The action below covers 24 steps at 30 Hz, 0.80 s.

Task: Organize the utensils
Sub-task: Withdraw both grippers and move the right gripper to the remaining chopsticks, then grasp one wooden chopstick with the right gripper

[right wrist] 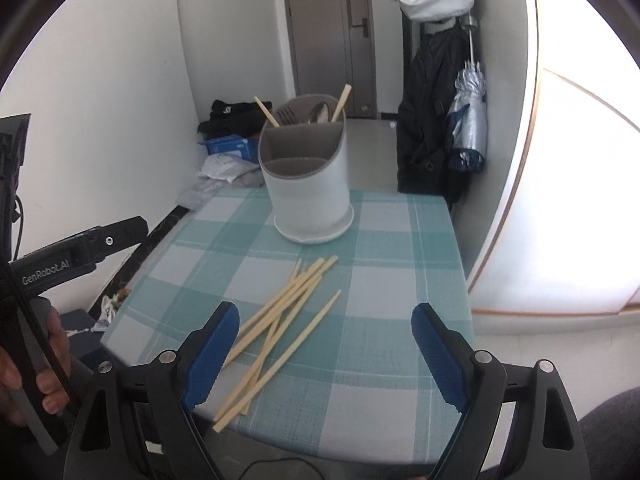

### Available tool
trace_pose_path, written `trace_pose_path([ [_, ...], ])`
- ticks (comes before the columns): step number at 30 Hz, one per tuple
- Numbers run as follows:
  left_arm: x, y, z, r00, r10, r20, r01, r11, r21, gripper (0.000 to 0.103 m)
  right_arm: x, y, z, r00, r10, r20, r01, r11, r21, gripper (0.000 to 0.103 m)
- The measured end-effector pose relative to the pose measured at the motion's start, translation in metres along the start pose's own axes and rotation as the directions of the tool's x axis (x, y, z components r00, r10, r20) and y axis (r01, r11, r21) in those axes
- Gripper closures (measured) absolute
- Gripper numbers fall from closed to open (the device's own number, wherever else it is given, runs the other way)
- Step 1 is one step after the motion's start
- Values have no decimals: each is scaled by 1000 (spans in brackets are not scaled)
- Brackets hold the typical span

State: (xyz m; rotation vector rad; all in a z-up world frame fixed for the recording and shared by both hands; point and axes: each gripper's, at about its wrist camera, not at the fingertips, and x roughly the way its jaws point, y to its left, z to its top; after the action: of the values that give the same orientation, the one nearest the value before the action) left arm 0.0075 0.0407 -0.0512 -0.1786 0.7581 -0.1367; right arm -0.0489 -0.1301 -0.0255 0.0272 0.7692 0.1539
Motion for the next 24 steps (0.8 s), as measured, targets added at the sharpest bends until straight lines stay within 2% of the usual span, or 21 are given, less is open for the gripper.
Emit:
trace_pose_path([
  [4, 5, 3, 2, 1000, 22, -16, -22, 1000, -1, 11, 20, -1, 1, 997, 15, -75, -14, 1000, 5, 15],
  [8, 7, 7, 7, 999, 17, -31, -18, 999, -28, 11, 41, -2, 6, 984, 91, -150, -87, 996, 36, 15],
  [13, 13, 13, 10, 999, 18, -49, -20, 999, -44, 11, 72, -10, 18, 971, 54, -234, -34, 995, 90, 17],
  [17, 20, 20, 14, 997, 16, -76, -22, 997, -77, 11, 102, -13, 22, 945, 17, -325, 12, 996, 89, 33],
  [20, 23, 22, 16, 995, 64, -81, -70, 995, -71, 11, 120, -13, 22, 925, -5, -381, 35, 997, 73, 45],
  [24, 25, 24, 19, 993, 86, -78, -91, 994, -66, 11, 134, -12, 21, 908, -3, -419, 32, 998, 62, 51],
])
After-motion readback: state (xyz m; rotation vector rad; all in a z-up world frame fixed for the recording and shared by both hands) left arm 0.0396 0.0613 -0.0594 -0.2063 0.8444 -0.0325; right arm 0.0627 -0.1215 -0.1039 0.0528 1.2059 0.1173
